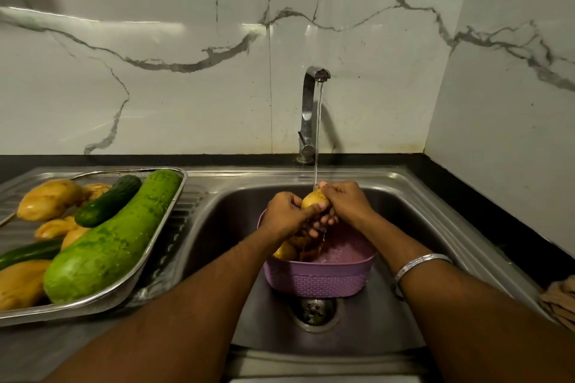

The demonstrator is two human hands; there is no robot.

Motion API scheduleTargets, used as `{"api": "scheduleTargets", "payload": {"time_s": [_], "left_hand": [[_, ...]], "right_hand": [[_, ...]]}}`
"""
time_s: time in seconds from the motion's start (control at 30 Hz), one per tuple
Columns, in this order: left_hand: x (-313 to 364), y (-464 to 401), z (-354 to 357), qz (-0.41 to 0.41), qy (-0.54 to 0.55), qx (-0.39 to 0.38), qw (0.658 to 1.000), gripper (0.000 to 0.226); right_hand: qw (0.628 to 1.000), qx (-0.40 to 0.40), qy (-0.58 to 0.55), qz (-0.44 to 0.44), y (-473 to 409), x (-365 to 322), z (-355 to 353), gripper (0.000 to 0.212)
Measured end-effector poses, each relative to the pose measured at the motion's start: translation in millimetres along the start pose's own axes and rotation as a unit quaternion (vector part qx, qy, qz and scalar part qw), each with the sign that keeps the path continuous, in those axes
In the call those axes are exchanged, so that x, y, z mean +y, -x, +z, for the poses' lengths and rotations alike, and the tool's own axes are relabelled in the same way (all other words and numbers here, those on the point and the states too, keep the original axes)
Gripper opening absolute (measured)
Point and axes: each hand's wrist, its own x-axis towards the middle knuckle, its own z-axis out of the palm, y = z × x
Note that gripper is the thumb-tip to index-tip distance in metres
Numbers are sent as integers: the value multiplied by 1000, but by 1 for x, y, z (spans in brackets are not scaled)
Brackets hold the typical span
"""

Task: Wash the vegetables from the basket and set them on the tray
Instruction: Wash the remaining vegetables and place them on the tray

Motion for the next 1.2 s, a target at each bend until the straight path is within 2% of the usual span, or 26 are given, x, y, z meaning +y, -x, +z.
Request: {"api": "scheduleTargets", "payload": {"time_s": [0.23,0.33,0.4,0.47,0.53,0.63,0.73,0.83,0.9,1.03,1.13,1.2], "left_hand": [[-7,-10,1,33,-24,22,999,35],[-1,-8,5,19,18,-13,1000,45],[2,-8,10,2,36,-12,999,47],[1,-9,13,-6,34,5,999,51],[-3,-10,15,-12,29,10,999,52],[-3,-10,17,-13,40,12,999,48],[-4,-14,16,-2,56,29,998,47],[-10,-18,11,-11,53,29,998,53],[-15,-21,9,-23,55,20,998,57],[-11,-19,15,-26,51,22,998,55],[-6,-13,19,40,-1,34,999,50],[-7,-11,21,71,-47,45,995,43]], "right_hand": [[992,-37,-120,30,10,-14,-4,12],[986,-15,-162,20,10,-13,-3,23],[992,-1,-128,3,8,-9,2,27],[997,11,-71,-33,6,-5,8,20],[995,55,-35,-71,7,-4,12,16],[985,134,4,-107,9,-9,14,30],[990,119,-17,-72,7,-14,15,30],[994,10,-113,-3,9,-17,11,25],[990,-25,-134,27,11,-16,8,22],[987,12,-154,50,11,-15,6,22],[984,87,-148,48,11,-17,8,25],[979,110,-163,52,10,-19,8,24]]}}
